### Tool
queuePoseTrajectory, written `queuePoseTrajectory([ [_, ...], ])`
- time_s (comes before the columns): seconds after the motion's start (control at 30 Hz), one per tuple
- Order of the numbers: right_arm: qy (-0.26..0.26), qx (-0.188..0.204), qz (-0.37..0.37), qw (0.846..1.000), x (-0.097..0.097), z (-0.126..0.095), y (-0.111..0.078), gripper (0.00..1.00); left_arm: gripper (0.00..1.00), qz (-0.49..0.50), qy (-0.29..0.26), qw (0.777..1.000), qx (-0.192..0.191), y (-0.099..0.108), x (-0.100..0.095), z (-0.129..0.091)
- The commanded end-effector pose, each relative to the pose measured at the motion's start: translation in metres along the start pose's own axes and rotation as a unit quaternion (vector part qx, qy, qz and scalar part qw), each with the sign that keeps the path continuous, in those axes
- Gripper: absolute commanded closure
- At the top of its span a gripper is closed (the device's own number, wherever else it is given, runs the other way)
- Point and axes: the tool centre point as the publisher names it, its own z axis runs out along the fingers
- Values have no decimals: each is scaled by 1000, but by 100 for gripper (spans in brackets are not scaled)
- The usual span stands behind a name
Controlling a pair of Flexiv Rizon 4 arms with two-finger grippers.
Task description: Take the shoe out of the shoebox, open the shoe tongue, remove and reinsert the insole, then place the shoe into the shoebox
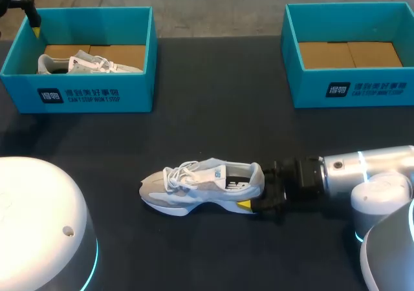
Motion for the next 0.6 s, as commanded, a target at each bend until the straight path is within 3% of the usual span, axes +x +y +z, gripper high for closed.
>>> queuePoseTrajectory([
  [0.03,3,-1,-3,1000,1,3,-1,100,0,0,2,1000,-1,-1,0,-1],
  [0.37,4,-1,-3,1000,2,3,-1,100,0,0,2,1000,-1,-1,0,-1],
  [0.47,4,-1,-3,1000,2,3,-1,100,0,-27,13,999,-22,-24,-16,-4],
  [0.6,4,-1,-3,1000,2,3,-1,100,0,-98,19,994,31,-41,-37,-9],
])
